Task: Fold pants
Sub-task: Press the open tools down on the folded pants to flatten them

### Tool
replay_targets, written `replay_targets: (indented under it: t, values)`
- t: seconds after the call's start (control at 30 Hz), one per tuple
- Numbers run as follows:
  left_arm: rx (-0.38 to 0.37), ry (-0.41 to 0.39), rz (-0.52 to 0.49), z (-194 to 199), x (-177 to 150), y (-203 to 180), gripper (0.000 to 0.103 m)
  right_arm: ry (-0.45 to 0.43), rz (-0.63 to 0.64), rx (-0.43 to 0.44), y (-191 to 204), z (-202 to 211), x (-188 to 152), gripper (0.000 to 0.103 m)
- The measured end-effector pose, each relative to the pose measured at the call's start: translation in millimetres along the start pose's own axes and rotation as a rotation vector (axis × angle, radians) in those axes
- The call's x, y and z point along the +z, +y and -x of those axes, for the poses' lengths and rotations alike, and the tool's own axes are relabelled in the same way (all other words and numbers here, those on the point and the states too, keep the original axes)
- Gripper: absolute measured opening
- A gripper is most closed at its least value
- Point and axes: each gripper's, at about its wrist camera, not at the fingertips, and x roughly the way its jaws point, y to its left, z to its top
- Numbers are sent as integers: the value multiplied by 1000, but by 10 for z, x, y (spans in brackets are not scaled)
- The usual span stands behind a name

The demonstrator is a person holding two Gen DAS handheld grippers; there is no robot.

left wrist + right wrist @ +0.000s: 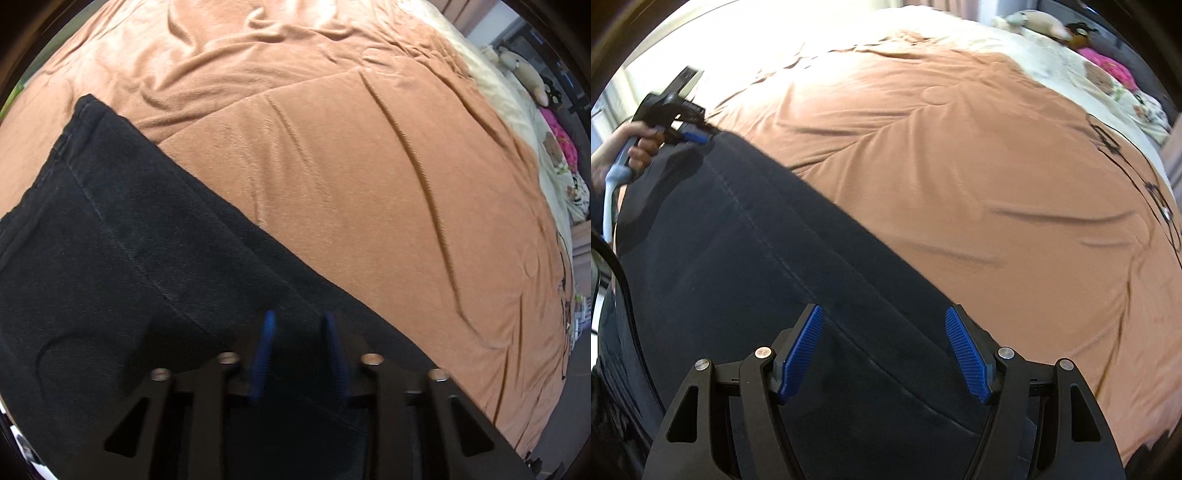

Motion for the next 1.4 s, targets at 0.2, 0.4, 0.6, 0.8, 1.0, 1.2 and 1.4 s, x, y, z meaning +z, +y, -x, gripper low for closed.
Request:
replay_targets:
  t: [0.2,0.4,0.6,0.8,1.0,1.2,1.4]
  values:
    - [-29,-31,-13,84,-23,31,2,91,28,-51,75,-327,47,11]
    - [-90,-80,-11,319,-30,92,2,22,42,-101,197,-176,103,0]
    - [-109,-103,-15,391,51,34,2,-21,16,-176,241,-55,217,0]
    - [-109,-101,-12,226,188,-83,2,3,-8,-232,277,-239,299,0]
    - [-83,-87,-13,-43,237,-71,0,44,-43,-251,217,-532,357,0]
    - [-124,-52,-1,-145,218,65,0,91,-83,-275,147,-836,366,0]
    - [-138,-79,-35,160,144,204,45,53,-163,-269,161,-633,423,14]
